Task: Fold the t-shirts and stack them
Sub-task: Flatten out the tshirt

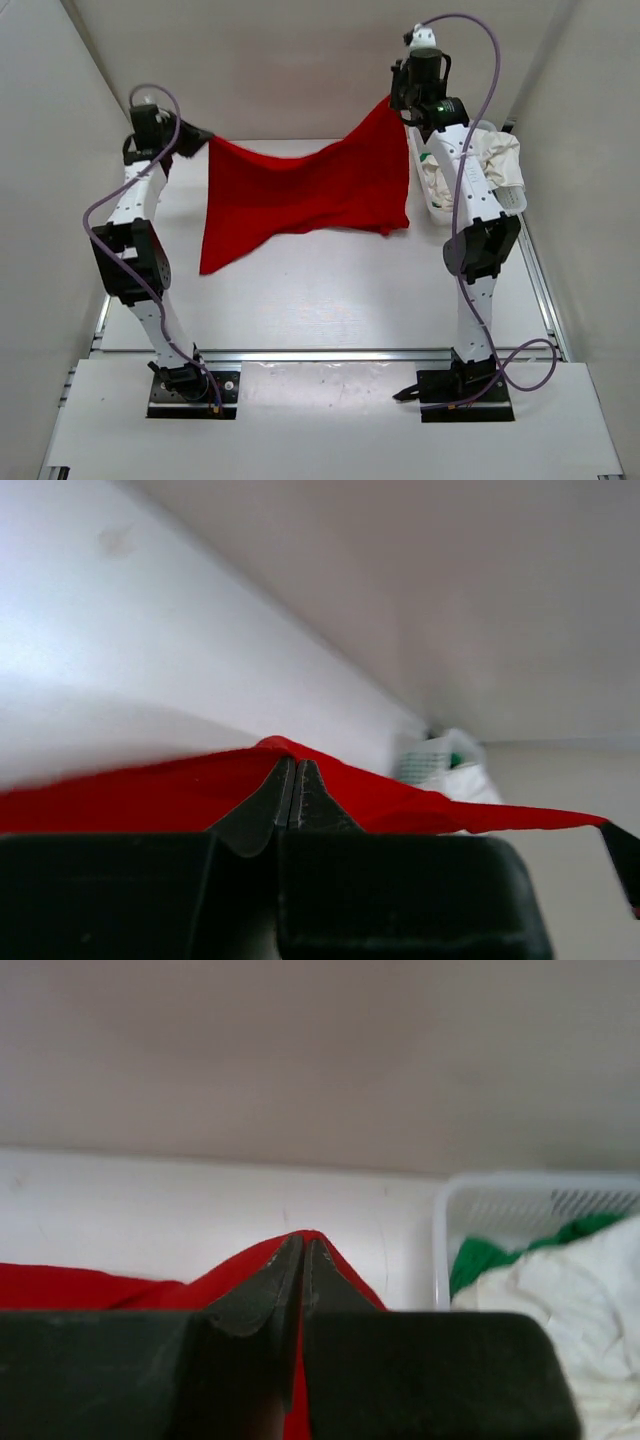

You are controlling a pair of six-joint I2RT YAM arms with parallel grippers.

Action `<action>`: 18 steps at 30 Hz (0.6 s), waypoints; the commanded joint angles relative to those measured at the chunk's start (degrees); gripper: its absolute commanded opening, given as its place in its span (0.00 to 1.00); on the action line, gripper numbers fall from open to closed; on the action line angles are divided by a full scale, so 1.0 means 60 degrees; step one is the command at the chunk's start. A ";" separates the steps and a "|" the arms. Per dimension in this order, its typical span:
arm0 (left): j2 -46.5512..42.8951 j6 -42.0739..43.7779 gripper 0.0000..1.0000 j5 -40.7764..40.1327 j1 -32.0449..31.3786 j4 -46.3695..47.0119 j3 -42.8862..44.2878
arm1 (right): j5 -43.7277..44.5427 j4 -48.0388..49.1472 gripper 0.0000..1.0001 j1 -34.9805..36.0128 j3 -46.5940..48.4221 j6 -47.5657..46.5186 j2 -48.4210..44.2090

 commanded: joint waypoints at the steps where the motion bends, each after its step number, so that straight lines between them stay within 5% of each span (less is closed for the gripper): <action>1: -0.1410 -0.0617 0.00 0.0549 0.0421 0.1322 0.2426 | 0.0705 0.3749 0.00 0.0606 0.0760 -0.0693 -0.2298; 6: -0.1936 -0.0840 0.00 0.0743 0.0716 0.1383 0.3088 | 0.0869 0.4003 0.00 0.0755 -0.0028 -0.1326 -0.3618; 11: -0.2991 -0.0592 0.00 0.0539 0.0935 0.1646 0.0985 | 0.1396 0.2921 0.00 0.0653 -0.2061 -0.1282 -0.4541; 18: -0.5788 0.0975 0.00 -0.1409 0.0774 0.1646 -0.4422 | 0.1221 0.3871 0.00 0.0945 -1.0162 0.0314 -0.8287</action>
